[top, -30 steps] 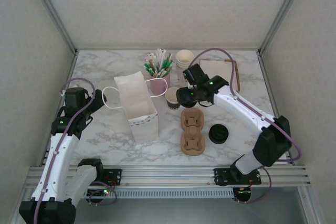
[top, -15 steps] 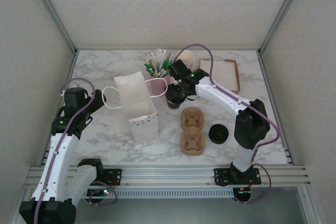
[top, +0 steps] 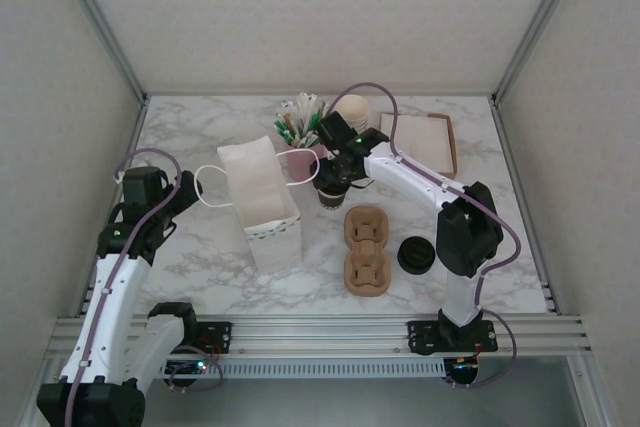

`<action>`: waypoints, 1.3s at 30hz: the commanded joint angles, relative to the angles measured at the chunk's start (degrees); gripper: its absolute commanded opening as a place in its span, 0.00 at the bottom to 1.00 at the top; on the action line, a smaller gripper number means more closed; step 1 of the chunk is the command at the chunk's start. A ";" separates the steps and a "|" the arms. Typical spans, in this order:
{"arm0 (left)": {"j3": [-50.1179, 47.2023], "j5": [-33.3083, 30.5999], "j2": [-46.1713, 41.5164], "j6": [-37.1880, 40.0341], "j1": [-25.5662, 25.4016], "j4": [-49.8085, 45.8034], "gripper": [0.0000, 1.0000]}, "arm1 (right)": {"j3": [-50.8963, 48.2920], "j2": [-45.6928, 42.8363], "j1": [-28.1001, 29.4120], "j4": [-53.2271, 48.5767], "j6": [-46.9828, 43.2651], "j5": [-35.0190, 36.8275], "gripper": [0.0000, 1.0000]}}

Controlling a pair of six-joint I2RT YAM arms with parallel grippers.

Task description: Pack the takeout coffee

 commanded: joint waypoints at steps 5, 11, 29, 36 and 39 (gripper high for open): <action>-0.50 -0.18 -0.25 0.79 0.62 -0.06 1.00 | 2.17 1.76 0.89 -2.66 -0.34 0.18 0.74; -0.51 -0.18 -0.23 0.79 0.62 -0.09 1.00 | 1.87 2.03 0.88 -3.38 -0.27 0.82 0.74; -0.50 -0.26 0.08 0.79 0.62 -0.11 1.00 | -2.44 5.14 0.89 -4.12 2.68 1.31 0.73; -0.47 -0.36 0.06 0.78 0.62 -0.22 1.00 | -4.42 4.34 0.19 0.71 6.65 -7.82 0.72; -0.51 -0.40 0.07 0.79 0.62 -0.21 1.00 | -3.94 5.17 0.19 -1.12 6.76 -4.62 0.72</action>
